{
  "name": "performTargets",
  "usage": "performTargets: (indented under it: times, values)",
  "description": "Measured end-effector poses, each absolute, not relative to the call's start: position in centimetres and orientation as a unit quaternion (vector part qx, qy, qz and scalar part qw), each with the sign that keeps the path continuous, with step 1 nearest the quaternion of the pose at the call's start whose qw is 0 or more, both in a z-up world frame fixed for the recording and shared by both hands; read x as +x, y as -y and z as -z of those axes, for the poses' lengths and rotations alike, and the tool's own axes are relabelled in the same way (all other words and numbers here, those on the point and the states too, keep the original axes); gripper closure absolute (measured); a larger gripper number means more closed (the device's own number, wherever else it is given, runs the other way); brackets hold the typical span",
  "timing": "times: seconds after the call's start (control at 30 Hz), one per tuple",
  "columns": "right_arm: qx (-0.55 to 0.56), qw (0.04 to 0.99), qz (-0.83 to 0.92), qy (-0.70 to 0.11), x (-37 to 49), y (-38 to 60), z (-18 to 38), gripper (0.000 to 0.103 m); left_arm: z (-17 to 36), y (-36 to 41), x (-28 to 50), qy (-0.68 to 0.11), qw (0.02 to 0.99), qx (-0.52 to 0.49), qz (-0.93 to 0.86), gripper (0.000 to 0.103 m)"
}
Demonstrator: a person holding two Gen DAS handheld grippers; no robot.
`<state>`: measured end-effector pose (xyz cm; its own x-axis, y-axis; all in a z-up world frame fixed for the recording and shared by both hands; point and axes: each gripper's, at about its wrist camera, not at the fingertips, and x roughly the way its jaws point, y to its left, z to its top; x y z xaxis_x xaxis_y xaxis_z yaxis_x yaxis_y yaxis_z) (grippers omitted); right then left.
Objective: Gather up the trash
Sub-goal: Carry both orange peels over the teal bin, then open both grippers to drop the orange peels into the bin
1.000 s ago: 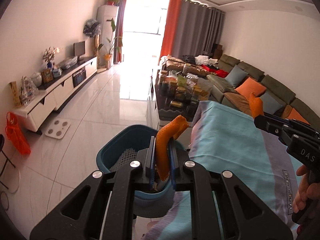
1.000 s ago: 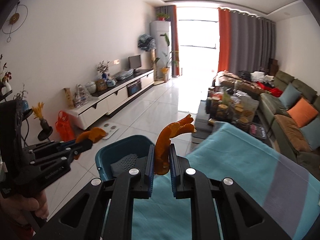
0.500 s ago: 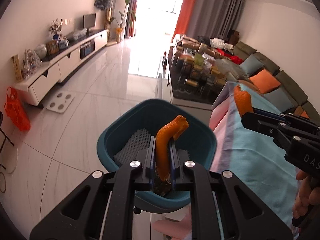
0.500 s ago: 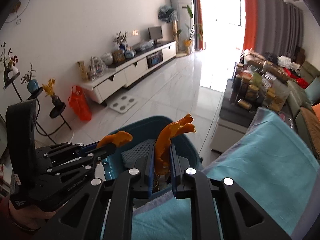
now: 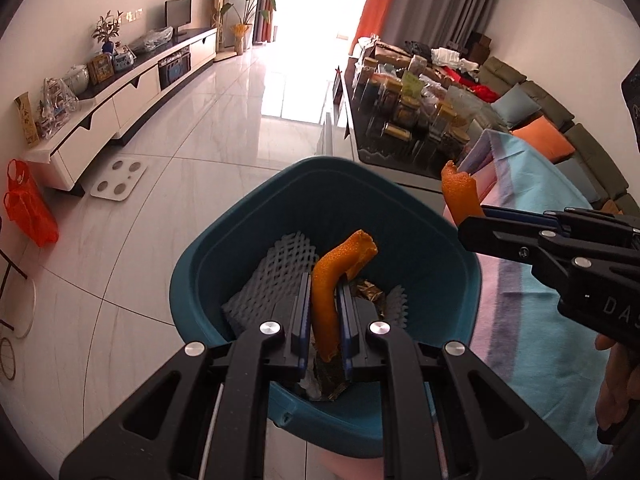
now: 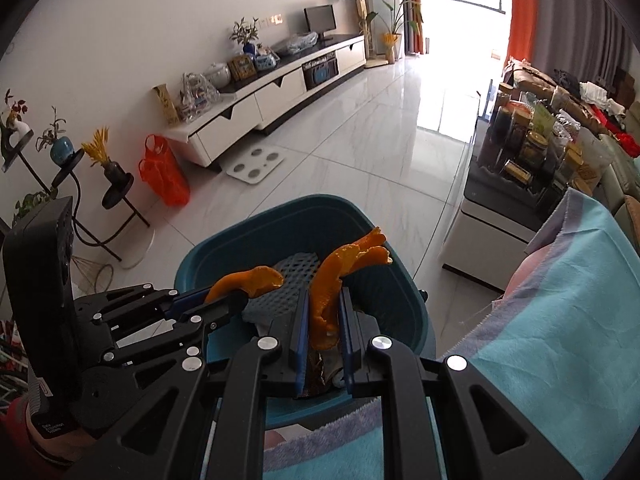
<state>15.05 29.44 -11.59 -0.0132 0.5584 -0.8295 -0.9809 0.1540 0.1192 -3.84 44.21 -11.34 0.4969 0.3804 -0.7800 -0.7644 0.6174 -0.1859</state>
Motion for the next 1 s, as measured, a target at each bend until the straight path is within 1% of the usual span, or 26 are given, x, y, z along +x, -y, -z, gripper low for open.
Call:
performTargets:
  times: [0.37,0.87,0.97,1.0]
  values:
    - [-0.296,0.628,-0.588,-0.415,15.3,-31.6,13.7,0.090,13.4,-44.7,-1.6,-0.373,0.816,-0.268,-0.350,0.091]
    - [-0.312,0.612,-0.588,-0.427,15.4,-32.5,14.6,0.091,15.5,-44.7,-1.2,-0.384,0.810,-0.271,-0.351,0.090]
    - [-0.309,0.611,-0.590,-0.427,15.4,-32.4,14.4,0.088,15.4,-44.7,-1.1,-0.384,0.809,-0.269,-0.354,0.089]
    - [-0.303,0.610,-0.594,-0.428,15.5,-32.3,14.2,0.083,15.5,-44.5,-1.2,-0.384,0.809,-0.269,-0.355,0.088]
